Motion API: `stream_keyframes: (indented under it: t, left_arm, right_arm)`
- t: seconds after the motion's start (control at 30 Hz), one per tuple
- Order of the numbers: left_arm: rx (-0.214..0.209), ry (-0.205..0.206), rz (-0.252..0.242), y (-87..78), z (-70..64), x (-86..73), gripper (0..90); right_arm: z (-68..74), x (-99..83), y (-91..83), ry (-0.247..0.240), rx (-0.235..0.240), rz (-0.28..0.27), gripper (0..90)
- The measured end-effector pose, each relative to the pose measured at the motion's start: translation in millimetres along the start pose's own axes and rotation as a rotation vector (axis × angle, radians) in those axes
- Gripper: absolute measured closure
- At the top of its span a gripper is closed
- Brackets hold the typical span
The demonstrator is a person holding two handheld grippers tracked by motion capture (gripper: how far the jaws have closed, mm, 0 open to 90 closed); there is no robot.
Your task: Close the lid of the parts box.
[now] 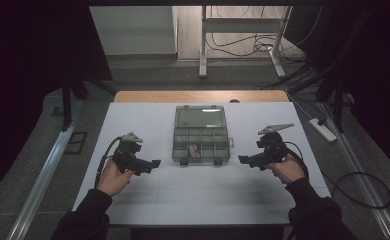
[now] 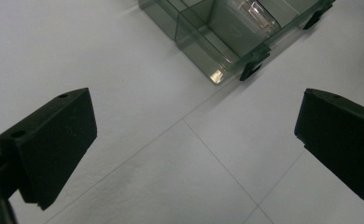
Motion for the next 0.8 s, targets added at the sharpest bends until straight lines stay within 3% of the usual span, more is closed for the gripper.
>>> stream_keyframes:
  t: [0.2, 0.53, 0.8]
  left_arm:
    - [0.005, 0.006, 0.007, 4.3, 3.6, 6.2, 0.0]
    - [0.008, 0.015, 0.019, 12.1, 9.8, 16.8, 0.0]
    - [0.023, 0.023, 0.025, 23.8, 13.2, 28.1, 0.3]
  right_arm:
    - [-2.5, 7.5, 10.4, 0.010, -0.001, 0.000, 0.0]
    - [-4.2, 23.4, 29.0, -0.013, -0.025, 0.010, 0.0]
    - [-5.5, 33.3, 49.0, -0.019, -0.037, 0.045, 0.0]
Point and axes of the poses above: each handheld gripper's, and its own axes: y roughly forward along the jaws, x roughly out of its top, z roughly to its left, the point moved 3 cm from there along y, roughly forward along the jaws, and after that the axes turned 15 degrees about -x, right-handed, at the moved point
